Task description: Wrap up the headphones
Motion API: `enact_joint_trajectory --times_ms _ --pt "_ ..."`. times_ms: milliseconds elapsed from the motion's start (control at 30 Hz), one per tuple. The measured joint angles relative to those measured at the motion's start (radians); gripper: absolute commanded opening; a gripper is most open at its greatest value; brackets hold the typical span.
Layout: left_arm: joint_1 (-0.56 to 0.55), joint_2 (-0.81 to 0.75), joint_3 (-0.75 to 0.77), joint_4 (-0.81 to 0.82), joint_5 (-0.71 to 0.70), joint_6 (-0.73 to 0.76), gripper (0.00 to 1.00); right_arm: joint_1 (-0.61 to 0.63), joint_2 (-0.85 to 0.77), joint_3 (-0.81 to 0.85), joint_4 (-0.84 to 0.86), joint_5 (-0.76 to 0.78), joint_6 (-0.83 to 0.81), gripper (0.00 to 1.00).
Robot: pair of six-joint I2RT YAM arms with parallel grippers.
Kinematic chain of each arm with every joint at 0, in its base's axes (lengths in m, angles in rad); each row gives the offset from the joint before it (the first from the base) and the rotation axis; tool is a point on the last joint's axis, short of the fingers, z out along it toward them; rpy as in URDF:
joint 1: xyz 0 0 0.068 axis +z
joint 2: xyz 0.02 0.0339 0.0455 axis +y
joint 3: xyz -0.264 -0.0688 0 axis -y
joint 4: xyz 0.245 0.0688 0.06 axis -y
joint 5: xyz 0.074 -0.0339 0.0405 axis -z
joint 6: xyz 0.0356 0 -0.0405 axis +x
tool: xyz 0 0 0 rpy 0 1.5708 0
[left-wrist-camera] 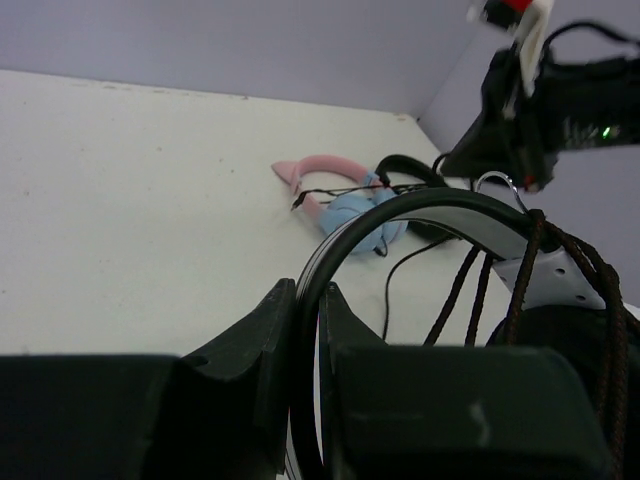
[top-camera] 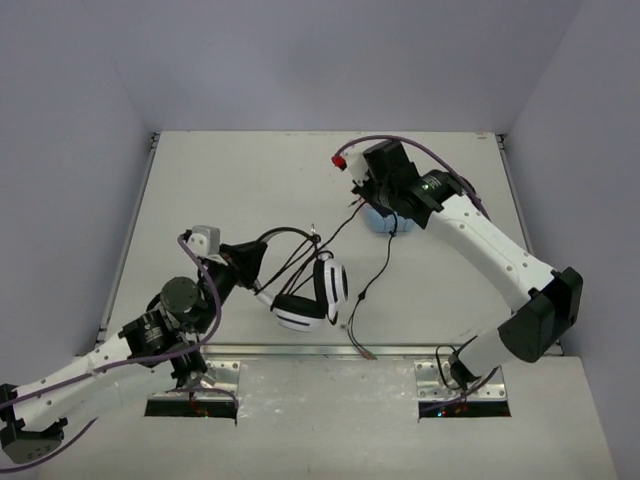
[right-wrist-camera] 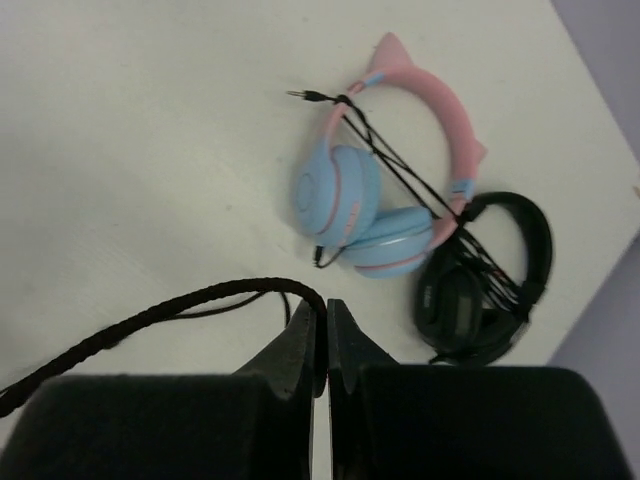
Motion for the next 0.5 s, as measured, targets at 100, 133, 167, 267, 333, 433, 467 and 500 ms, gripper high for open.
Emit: enact_joint_trajectory --times_ms 100,133,167,267,333,433,467,500 --pt "0.000 0.011 0.111 -0.051 -0.003 -0.039 0.00 0.000 -0.099 -0.176 0.133 -0.161 0.071 0.01" --pt "0.000 0.026 0.151 -0.061 -0.010 -0.053 0.00 0.000 -0.155 -0.254 0.187 -0.232 0.108 0.01" --pt "0.000 0.038 0.187 -0.068 -0.016 -0.067 0.00 0.000 -0.210 -0.323 0.241 -0.293 0.140 0.01" --pt "0.000 0.068 0.269 -0.057 -0.045 -0.111 0.00 0.000 -0.374 -0.526 0.486 -0.496 0.274 0.01" --pt "0.000 0.089 0.310 -0.022 -0.068 -0.148 0.00 0.001 -0.446 -0.638 0.686 -0.619 0.385 0.01" --pt "0.000 0.134 0.357 0.027 -0.108 -0.208 0.00 0.015 -0.467 -0.748 0.955 -0.735 0.530 0.01" --pt "0.000 0.150 0.368 0.048 -0.123 -0.230 0.00 0.030 -0.463 -0.784 1.051 -0.761 0.577 0.01" --pt "0.000 0.166 0.378 0.067 -0.141 -0.251 0.01 0.044 -0.458 -0.806 1.112 -0.780 0.608 0.01"
